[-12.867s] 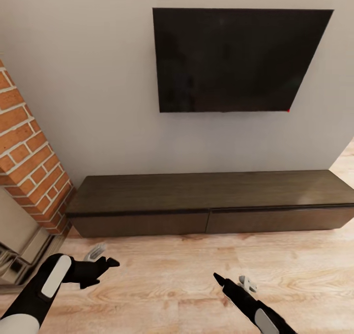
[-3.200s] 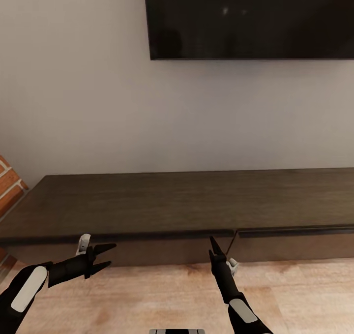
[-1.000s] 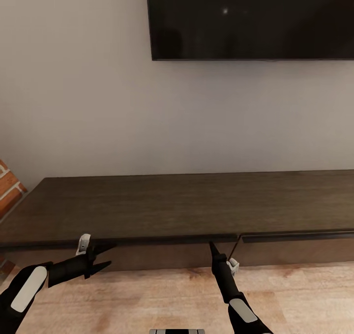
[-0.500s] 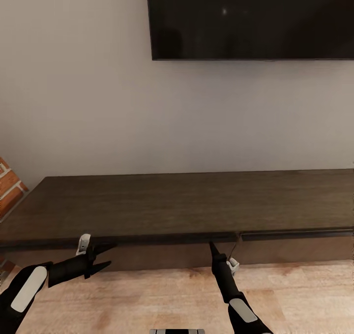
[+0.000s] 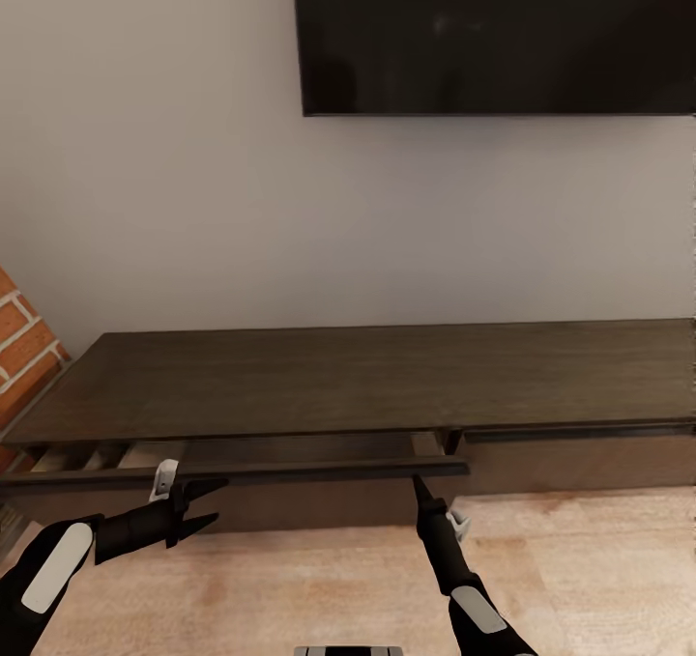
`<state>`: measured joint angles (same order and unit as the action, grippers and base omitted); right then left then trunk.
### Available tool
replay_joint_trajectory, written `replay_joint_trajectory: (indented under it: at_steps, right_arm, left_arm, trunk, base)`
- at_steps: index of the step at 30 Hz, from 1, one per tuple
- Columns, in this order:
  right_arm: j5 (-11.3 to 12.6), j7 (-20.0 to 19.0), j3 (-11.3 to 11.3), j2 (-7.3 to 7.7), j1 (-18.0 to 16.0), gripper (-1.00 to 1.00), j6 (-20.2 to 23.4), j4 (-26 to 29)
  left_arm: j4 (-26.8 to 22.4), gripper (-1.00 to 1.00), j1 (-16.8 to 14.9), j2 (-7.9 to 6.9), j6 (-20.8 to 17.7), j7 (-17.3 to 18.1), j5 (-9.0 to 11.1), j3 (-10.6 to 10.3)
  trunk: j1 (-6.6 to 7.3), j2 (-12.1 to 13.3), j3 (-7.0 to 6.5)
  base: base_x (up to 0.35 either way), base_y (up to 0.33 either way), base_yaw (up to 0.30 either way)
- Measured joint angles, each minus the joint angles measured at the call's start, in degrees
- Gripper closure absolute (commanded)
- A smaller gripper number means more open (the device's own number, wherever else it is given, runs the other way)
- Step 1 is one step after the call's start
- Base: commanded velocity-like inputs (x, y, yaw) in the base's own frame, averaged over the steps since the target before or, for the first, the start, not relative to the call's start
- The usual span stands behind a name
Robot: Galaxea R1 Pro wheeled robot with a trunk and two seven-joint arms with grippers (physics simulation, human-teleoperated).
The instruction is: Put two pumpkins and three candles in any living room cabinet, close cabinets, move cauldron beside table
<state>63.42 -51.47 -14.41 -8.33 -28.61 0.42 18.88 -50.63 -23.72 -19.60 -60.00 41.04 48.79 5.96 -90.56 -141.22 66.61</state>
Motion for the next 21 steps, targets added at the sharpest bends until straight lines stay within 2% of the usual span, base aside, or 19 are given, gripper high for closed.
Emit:
replay_joint_trajectory:
  at_steps: [14, 21]
  right_arm:
    - [0.2, 0.0, -0.4, 0.01, 0.0, 1.0, 0.0, 0.0]
    - [0.3, 0.0, -0.5, 0.02, 0.0, 1.0, 0.0, 0.1]
  left_arm:
    - [0.0, -1.0, 0.0, 0.0, 0.0, 0.0, 0.0, 0.0]
    - [0.0, -1.0, 0.0, 0.0, 0.0, 0.0, 0.0, 0.0]
  trunk:
    - [0.0, 0.0, 0.0]
    - [0.0, 0.0, 0.0]
  base:
    - [-0.27, 0.0, 0.0]
    - [-0.159, 0.0, 0.0]
